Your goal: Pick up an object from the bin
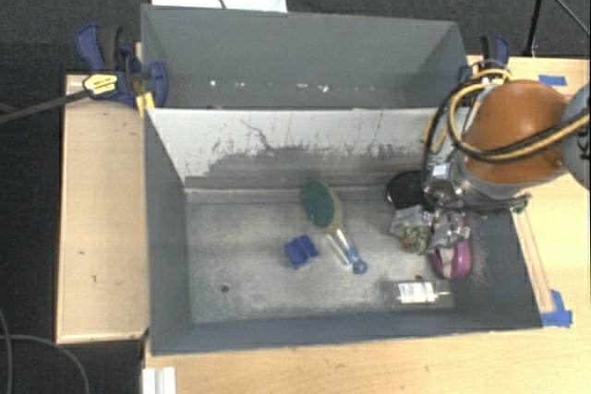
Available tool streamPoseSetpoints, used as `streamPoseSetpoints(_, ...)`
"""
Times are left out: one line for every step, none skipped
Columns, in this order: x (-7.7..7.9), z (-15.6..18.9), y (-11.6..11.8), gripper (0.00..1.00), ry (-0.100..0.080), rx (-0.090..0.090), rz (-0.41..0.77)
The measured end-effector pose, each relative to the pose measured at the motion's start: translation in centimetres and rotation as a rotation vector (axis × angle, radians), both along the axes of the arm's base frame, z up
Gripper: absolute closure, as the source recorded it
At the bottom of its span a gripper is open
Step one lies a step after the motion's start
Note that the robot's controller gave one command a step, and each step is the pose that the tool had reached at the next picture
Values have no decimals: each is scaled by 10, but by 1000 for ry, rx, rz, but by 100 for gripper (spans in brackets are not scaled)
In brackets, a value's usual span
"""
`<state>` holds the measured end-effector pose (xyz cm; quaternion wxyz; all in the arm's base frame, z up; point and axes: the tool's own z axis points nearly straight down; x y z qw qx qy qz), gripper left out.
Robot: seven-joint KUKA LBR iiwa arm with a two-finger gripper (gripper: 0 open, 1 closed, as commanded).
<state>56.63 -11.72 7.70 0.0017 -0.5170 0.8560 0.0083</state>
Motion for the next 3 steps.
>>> streamPoseSetpoints(2, 122, 4, 100, -15, -16, 31)
streamPoseSetpoints(8, 221, -13, 100, -17, -16, 491)
streamPoseSetpoints(7, 223, 52, 100, -15, -10, 801)
